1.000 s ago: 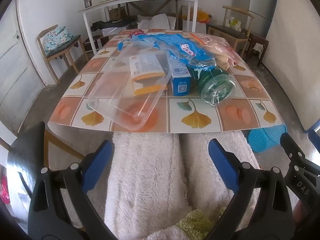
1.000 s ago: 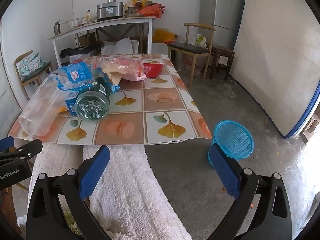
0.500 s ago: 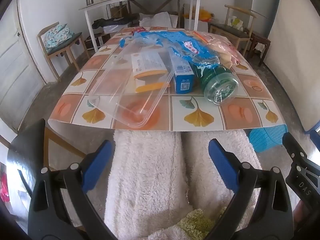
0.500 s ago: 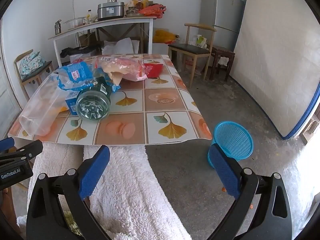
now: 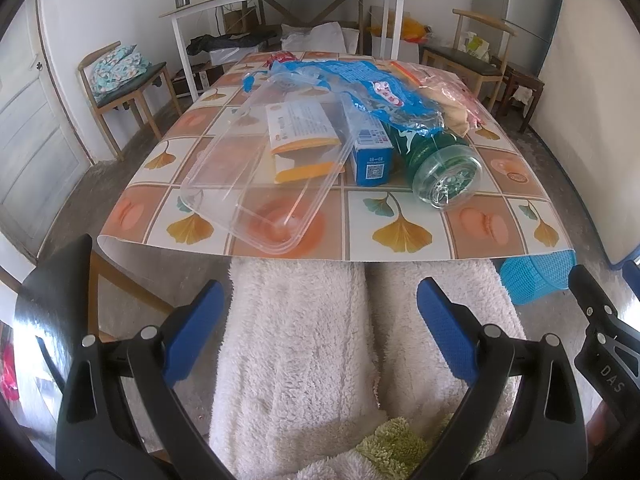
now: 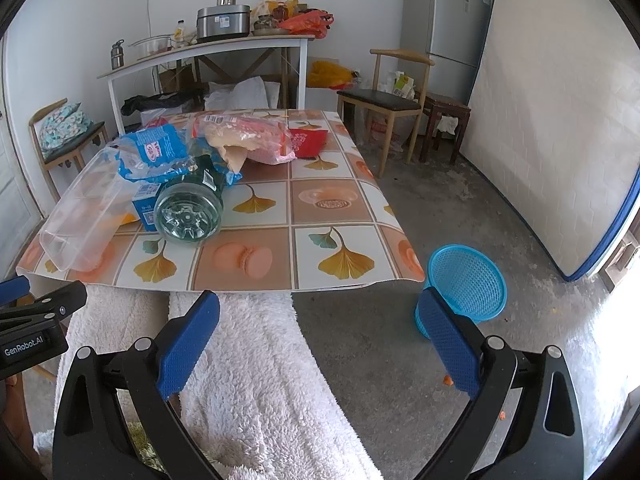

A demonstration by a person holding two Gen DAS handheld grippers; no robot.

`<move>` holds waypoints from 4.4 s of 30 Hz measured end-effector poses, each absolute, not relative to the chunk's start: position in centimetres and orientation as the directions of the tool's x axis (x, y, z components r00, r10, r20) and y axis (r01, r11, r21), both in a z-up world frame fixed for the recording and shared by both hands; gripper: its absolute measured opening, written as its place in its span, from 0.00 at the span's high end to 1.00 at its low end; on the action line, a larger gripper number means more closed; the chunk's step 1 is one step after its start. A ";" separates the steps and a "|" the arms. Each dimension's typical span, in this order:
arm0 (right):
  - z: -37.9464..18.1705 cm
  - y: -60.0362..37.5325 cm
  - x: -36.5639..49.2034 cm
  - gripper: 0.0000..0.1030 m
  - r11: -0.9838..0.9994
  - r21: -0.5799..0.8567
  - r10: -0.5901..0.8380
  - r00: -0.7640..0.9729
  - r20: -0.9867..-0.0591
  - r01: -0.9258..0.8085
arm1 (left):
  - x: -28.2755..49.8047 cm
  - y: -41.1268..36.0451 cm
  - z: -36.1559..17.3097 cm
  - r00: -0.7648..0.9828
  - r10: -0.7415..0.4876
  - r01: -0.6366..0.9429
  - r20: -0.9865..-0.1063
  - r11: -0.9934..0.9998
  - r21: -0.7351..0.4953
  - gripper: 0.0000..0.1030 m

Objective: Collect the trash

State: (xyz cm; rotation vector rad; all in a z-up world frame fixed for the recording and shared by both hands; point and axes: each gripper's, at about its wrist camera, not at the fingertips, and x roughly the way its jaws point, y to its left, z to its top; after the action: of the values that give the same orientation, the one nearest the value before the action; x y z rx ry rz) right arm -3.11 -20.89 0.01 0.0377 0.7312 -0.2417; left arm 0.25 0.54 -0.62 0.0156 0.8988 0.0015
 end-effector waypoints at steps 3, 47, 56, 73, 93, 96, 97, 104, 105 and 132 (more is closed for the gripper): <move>0.1 -20.9 -3.1 0.06 0.972 -0.050 -0.205 0.718 -0.665 0.231 | 0.3 0.5 -0.6 0.621 0.007 0.006 -0.783 1.000 0.014 0.10; 0.6 -20.4 -2.8 0.06 0.972 -0.055 -0.207 0.723 -0.659 0.228 | 0.2 0.6 -0.7 0.622 0.006 0.008 -0.783 1.000 0.014 0.10; 0.4 -20.1 -2.9 0.06 0.974 -0.057 -0.202 0.727 -0.657 0.219 | 0.2 0.6 -0.7 0.622 0.005 0.008 -0.783 1.000 0.013 0.10; 0.0 -19.8 -2.6 0.06 0.978 -0.062 -0.189 0.731 -0.656 0.197 | 0.3 0.6 -0.7 0.620 0.004 0.008 -0.784 1.000 0.011 0.10; 4.9 -20.0 4.5 0.06 0.997 -0.021 -0.070 0.814 -0.576 0.071 | 3.2 5.0 0.3 0.662 -0.068 -0.001 -0.746 0.996 -0.093 0.10; 5.7 -20.2 5.5 0.06 0.998 -0.021 -0.054 0.830 -0.556 0.051 | 3.6 6.1 0.7 0.685 -0.091 0.022 -0.723 0.994 -0.104 0.10; 5.9 -20.3 5.8 0.06 0.999 -0.016 -0.043 0.835 -0.549 0.042 | 3.7 6.5 0.8 0.697 -0.101 0.033 -0.710 0.993 -0.109 0.10; 6.4 -20.4 7.2 0.06 1.000 0.018 0.027 0.850 -0.526 -0.020 | 4.4 9.8 2.1 0.757 -0.294 0.145 -0.583 0.946 -0.290 0.10; 6.4 -20.4 7.3 0.06 0.999 0.028 0.041 0.848 -0.529 -0.031 | 4.5 10.0 2.2 0.761 -0.302 0.155 -0.575 0.944 -0.290 0.08; 5.3 -24.5 19.7 0.06 0.956 0.226 0.288 0.724 -0.627 -0.185 | 12.1 3.3 5.3 0.681 -0.499 0.385 -0.537 0.867 -0.317 0.08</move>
State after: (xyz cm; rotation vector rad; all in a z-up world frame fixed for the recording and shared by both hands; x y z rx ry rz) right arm 19.67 -24.50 5.30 0.1515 0.7160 0.2623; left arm 12.10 3.30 5.28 -0.1845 0.6550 -0.4988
